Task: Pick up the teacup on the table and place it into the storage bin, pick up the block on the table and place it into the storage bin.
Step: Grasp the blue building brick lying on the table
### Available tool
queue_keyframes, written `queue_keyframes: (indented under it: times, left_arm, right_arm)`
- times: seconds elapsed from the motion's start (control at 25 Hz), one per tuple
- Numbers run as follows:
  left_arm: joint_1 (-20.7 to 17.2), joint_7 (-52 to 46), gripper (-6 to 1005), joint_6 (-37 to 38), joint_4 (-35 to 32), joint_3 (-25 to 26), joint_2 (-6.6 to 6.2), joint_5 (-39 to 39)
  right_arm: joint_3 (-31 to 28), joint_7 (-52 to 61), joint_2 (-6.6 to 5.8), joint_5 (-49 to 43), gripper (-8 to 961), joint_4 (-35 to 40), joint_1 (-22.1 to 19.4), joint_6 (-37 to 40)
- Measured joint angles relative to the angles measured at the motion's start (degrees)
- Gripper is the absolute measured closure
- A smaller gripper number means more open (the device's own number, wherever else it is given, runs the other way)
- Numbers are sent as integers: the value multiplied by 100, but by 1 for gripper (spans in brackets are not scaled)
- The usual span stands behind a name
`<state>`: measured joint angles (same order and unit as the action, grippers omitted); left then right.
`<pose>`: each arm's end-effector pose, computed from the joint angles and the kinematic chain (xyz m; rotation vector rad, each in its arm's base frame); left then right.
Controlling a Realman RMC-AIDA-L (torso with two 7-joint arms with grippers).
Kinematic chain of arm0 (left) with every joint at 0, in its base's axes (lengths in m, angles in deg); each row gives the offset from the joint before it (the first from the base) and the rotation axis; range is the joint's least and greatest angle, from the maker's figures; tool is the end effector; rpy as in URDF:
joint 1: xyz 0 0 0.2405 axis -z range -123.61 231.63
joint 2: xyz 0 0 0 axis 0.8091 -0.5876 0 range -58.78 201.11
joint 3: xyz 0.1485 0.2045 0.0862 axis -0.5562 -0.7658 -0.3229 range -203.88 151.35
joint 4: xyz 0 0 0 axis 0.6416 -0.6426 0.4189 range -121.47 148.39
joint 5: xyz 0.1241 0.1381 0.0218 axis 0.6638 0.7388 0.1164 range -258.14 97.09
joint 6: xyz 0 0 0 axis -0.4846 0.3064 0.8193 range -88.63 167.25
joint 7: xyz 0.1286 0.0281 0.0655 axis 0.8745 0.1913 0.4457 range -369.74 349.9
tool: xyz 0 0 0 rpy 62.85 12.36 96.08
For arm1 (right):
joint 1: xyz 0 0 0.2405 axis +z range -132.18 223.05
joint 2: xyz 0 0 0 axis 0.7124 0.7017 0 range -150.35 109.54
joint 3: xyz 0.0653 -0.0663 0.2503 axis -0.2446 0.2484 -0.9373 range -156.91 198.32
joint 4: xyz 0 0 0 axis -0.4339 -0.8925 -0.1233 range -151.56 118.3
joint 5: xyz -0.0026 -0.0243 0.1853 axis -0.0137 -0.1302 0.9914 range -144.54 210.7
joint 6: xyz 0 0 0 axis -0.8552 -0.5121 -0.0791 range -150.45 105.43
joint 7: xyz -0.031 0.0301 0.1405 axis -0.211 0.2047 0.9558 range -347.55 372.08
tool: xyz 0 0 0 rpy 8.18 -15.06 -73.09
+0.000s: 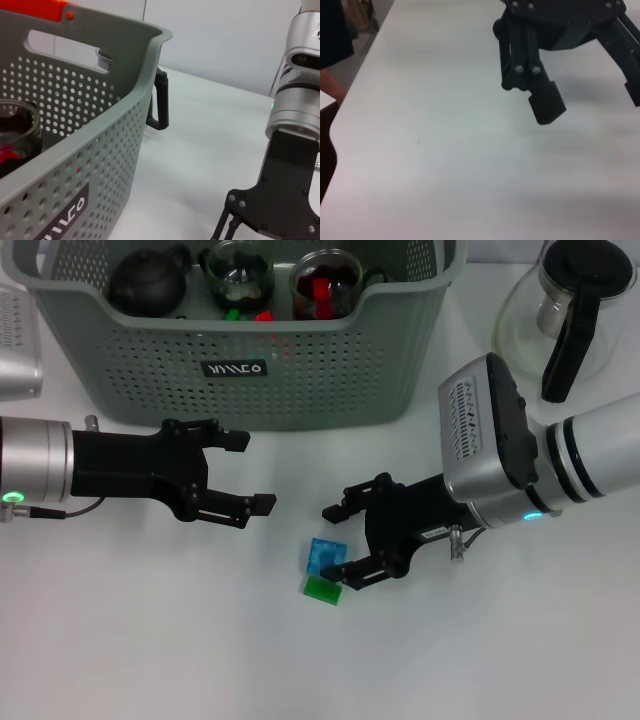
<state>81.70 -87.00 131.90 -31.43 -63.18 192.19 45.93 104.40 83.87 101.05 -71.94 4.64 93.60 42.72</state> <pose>-0.2756 0.2957 -0.0107 -2.8209 -0.5549 -0.4683 0.1950 0.3254 -0.1301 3.1199 -0.0252 -0.0889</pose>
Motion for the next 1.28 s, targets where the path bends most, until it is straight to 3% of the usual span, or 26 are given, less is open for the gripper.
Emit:
queue_keyframes:
  times: [1.28]
  left_arm:
    - [48, -61, 49, 3, -12, -8, 9, 2]
  right_arm:
    - [89, 20, -25, 211, 194, 88, -70, -31]
